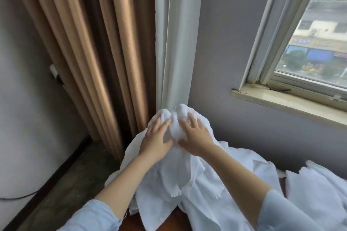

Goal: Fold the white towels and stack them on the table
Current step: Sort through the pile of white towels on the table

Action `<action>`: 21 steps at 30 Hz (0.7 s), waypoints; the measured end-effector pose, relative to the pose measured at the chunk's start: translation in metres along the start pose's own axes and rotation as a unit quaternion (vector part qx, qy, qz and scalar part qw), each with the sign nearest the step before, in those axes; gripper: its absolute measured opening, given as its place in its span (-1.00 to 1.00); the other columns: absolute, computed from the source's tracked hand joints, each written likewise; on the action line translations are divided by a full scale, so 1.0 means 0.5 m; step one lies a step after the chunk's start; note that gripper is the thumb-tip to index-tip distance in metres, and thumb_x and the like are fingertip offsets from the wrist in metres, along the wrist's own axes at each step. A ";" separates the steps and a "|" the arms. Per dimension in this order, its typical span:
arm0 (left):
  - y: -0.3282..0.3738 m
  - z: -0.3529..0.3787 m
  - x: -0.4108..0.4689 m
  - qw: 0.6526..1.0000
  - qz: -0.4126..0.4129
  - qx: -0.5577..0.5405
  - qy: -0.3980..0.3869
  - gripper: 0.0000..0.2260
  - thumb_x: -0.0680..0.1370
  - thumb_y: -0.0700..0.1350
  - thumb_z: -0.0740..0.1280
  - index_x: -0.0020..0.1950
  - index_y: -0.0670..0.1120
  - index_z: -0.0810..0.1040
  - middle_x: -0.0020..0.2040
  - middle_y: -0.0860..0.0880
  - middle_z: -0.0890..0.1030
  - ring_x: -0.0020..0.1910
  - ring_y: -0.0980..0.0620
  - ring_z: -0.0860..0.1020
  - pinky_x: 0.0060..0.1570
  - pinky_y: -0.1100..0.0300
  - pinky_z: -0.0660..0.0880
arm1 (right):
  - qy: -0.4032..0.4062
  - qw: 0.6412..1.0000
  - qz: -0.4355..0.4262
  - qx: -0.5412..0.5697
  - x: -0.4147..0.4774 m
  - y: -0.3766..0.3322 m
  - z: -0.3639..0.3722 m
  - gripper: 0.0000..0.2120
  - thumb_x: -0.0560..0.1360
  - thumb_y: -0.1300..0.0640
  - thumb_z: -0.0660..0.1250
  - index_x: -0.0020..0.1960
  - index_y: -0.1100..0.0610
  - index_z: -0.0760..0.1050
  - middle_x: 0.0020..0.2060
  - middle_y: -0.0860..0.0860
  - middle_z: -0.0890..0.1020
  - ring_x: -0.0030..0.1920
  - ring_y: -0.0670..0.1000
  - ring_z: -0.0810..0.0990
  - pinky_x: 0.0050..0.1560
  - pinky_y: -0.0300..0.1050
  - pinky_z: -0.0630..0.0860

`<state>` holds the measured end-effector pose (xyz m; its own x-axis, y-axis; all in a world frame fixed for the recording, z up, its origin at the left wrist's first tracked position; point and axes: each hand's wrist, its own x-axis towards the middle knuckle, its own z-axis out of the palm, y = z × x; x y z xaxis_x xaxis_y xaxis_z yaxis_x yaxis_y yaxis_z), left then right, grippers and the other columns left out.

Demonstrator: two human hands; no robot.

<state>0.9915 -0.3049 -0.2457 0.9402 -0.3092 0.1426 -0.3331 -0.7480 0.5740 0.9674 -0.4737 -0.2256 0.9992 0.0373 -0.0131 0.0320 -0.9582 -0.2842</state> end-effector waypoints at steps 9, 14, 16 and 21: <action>-0.087 0.096 0.048 0.984 -0.062 0.092 -0.138 -0.43 0.65 0.22 0.05 0.58 0.26 -0.18 0.62 0.04 -0.18 0.59 -0.05 -0.18 0.52 -0.11 -0.02 | -0.071 0.997 -0.009 0.031 0.051 0.060 0.122 -0.25 0.60 0.04 0.20 0.46 -0.45 -0.24 0.53 -0.20 -0.39 0.55 0.33 -0.22 0.47 0.36 0.02; -0.066 0.097 0.050 0.981 -0.078 0.092 -0.153 -0.45 0.67 0.16 0.05 0.59 0.24 -0.16 0.62 0.04 -0.22 0.59 -0.06 -0.23 0.53 -0.13 -0.02 | -0.055 0.998 -0.017 0.037 0.054 0.078 0.127 -0.25 0.58 0.04 0.24 0.48 -0.42 -0.18 0.54 -0.19 -0.36 0.55 0.35 -0.09 0.47 0.31 0.10; -0.051 0.088 0.039 0.980 -0.083 0.096 -0.155 -0.46 0.68 0.13 0.03 0.59 0.24 -0.17 0.61 0.04 -0.24 0.58 -0.05 -0.24 0.53 -0.15 -0.04 | -0.052 0.998 -0.023 0.037 0.042 0.077 0.119 -0.26 0.57 0.03 0.25 0.50 -0.39 -0.15 0.55 -0.17 -0.34 0.55 0.35 -0.08 0.47 0.28 0.12; -0.002 0.056 -0.007 0.983 -0.108 0.068 -0.129 -0.49 0.67 0.12 0.03 0.58 0.26 -0.08 0.60 0.03 -0.29 0.58 -0.08 -0.25 0.53 -0.18 -0.12 | -0.066 0.995 -0.049 0.064 -0.018 0.078 0.077 -0.25 0.56 0.01 0.30 0.58 -0.22 -0.08 0.59 -0.07 -0.25 0.56 0.22 0.08 0.43 0.13 0.29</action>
<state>0.9865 -0.3197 -0.2693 0.9464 -0.2607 -0.1909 -0.1506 -0.8786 0.4532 0.9586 -0.5006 -0.2734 0.9793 0.1741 -0.1030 0.1178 -0.9048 -0.4093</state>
